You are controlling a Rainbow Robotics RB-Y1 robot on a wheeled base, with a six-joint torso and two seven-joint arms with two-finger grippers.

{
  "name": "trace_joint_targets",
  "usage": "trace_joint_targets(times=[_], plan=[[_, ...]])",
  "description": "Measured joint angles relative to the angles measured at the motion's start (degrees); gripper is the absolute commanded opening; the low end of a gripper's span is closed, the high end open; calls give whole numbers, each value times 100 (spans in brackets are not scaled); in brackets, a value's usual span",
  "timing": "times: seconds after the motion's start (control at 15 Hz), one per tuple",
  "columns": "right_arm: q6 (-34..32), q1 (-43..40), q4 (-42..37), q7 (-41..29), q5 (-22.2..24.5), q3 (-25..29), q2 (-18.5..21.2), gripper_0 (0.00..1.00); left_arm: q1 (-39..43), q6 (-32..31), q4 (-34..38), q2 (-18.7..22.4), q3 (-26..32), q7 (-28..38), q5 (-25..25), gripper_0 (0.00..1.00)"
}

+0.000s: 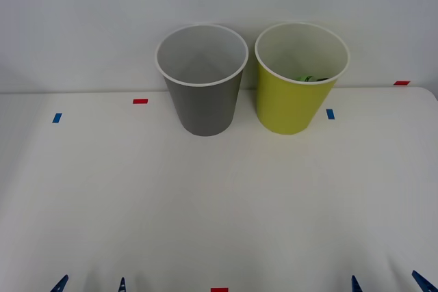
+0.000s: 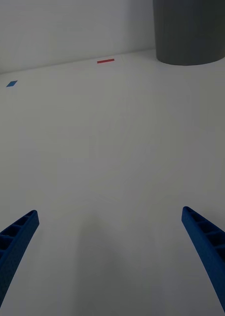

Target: Put cans in the gray bin and PET bottles in the light green bin.

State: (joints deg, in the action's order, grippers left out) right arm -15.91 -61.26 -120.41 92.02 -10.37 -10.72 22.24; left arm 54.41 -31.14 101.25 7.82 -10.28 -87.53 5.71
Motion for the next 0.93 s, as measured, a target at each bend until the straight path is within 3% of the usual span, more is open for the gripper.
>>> trace_joint_targets(times=[0.93], plan=[[0, 0, 0, 0, 0, 0, 0, 100, 0, 1, 0, 0, 0, 0, 0, 100]])
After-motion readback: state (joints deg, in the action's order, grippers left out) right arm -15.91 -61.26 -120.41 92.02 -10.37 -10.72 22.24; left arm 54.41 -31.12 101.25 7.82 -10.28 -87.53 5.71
